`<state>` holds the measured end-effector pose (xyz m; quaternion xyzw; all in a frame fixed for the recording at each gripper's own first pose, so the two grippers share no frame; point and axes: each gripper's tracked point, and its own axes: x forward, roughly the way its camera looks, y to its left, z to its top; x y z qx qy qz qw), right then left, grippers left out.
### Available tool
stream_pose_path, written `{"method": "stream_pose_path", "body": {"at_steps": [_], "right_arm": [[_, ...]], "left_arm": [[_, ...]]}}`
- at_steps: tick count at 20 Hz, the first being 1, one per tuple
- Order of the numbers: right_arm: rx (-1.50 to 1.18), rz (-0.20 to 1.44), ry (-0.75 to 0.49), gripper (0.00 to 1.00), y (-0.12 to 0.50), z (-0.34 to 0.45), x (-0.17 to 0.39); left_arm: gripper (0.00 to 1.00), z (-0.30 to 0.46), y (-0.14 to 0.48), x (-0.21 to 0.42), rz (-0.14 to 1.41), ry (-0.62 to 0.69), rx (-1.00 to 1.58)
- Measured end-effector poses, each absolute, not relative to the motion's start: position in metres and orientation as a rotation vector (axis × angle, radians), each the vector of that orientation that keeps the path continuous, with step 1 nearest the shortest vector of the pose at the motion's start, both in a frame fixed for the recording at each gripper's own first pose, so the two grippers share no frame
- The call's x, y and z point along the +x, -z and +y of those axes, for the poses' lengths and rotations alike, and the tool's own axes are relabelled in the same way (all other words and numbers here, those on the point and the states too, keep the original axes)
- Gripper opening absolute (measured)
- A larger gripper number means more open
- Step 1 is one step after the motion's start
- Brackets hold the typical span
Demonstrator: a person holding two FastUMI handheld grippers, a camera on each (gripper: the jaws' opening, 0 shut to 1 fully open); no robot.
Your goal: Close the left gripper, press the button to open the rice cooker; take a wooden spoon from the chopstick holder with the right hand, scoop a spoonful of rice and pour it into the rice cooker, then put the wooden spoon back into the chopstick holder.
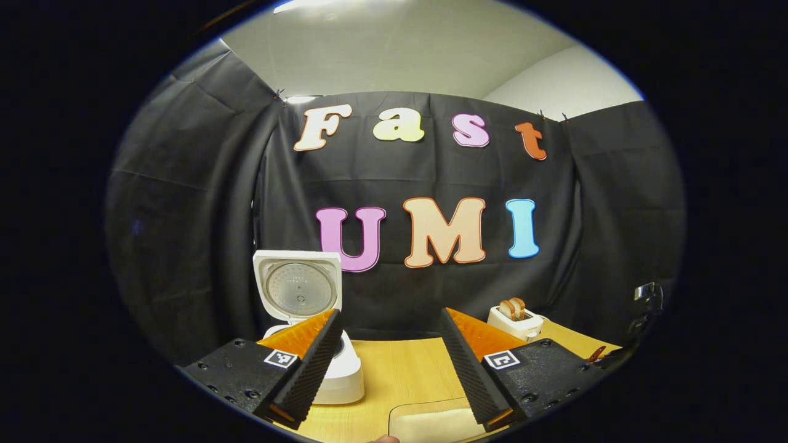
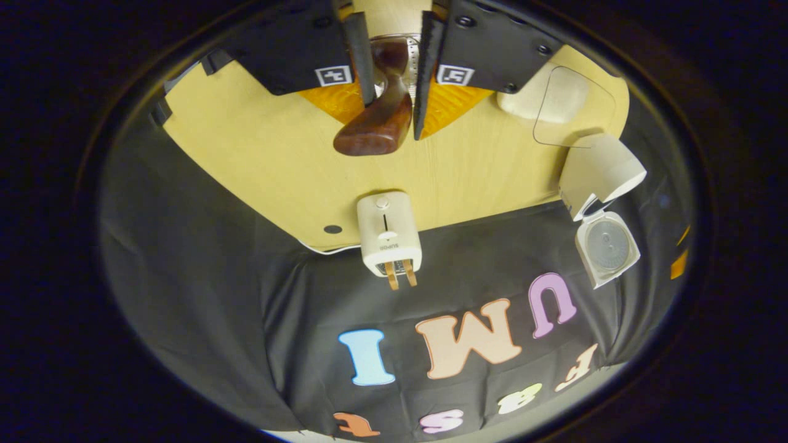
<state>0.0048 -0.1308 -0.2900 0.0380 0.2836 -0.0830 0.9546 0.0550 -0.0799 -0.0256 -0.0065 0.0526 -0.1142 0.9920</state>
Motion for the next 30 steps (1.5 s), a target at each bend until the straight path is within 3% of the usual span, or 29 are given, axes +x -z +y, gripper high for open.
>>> {"method": "stream_pose_path", "body": {"at_steps": [6,8,15,18,20,30], "right_arm": [[-0.005,0.443,0.216,1.00,0.240,-0.148,0.015],[-0.032,0.388,0.207,1.00,0.216,-0.145,0.019],[-0.072,0.301,0.101,1.00,0.172,-0.093,0.033],[-0.056,0.275,0.062,1.00,0.155,-0.069,0.041],[-0.039,0.270,0.041,1.00,0.150,-0.053,0.046],[-0.075,0.298,0.001,1.00,0.158,0.000,0.047]], "left_arm": [[0.90,-0.079,0.021,0.059,0.096,0.228,-0.022],[0.93,-0.074,0.018,0.063,0.093,0.219,-0.026],[0.90,-0.028,0.007,0.103,0.104,0.127,-0.040],[0.96,-0.001,-0.001,0.128,0.110,0.088,-0.034],[0.89,0.015,-0.007,0.147,0.118,0.069,-0.057],[0.93,0.073,-0.019,0.264,0.139,0.025,-0.007]]}}
